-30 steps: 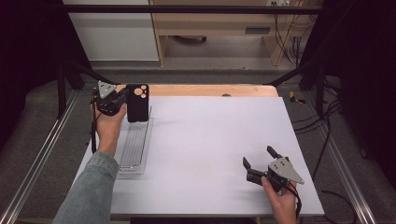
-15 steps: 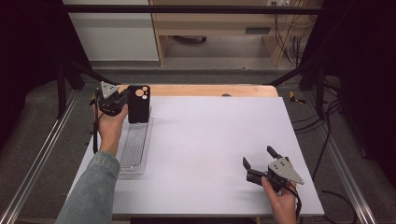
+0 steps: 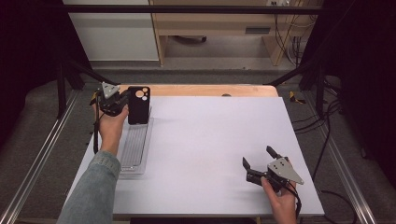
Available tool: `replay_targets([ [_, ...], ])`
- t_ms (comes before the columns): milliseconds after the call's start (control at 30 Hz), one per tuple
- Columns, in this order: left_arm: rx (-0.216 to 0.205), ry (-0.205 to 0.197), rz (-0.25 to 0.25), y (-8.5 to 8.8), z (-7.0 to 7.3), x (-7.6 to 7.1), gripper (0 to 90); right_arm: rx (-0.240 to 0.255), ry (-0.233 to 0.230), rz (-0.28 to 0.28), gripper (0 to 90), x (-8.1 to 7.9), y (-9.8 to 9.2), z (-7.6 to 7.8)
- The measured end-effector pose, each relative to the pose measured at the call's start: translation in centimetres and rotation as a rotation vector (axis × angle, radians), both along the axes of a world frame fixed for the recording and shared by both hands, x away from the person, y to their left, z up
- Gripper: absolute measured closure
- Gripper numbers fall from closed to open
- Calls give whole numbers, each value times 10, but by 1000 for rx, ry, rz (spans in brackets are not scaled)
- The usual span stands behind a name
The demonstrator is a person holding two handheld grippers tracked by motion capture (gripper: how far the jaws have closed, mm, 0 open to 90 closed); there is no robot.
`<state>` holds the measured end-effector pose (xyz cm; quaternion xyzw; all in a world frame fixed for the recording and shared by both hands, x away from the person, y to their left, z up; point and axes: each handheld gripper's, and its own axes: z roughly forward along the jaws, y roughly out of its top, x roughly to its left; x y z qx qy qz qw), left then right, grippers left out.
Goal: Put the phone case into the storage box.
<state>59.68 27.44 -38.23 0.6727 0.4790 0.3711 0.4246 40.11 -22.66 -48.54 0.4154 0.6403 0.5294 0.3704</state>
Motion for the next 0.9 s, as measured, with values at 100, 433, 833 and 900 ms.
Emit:
replay_targets([
  [100, 14, 4, -1, -1, 0, 0, 854, 0, 1, 0, 41, 0, -1, 0],
  [433, 14, 13, 3, 1, -3, 1, 853, 1, 1, 4, 41, 0, 0, 0],
  [833, -4, 18, 8, 3, -7, 0, 853, -4, -2, 11, 46, 0, 0, 0],
  [900, -9, 20, 7, 3, -8, 1, 853, -5, 0, 12, 46, 0, 1, 0],
])
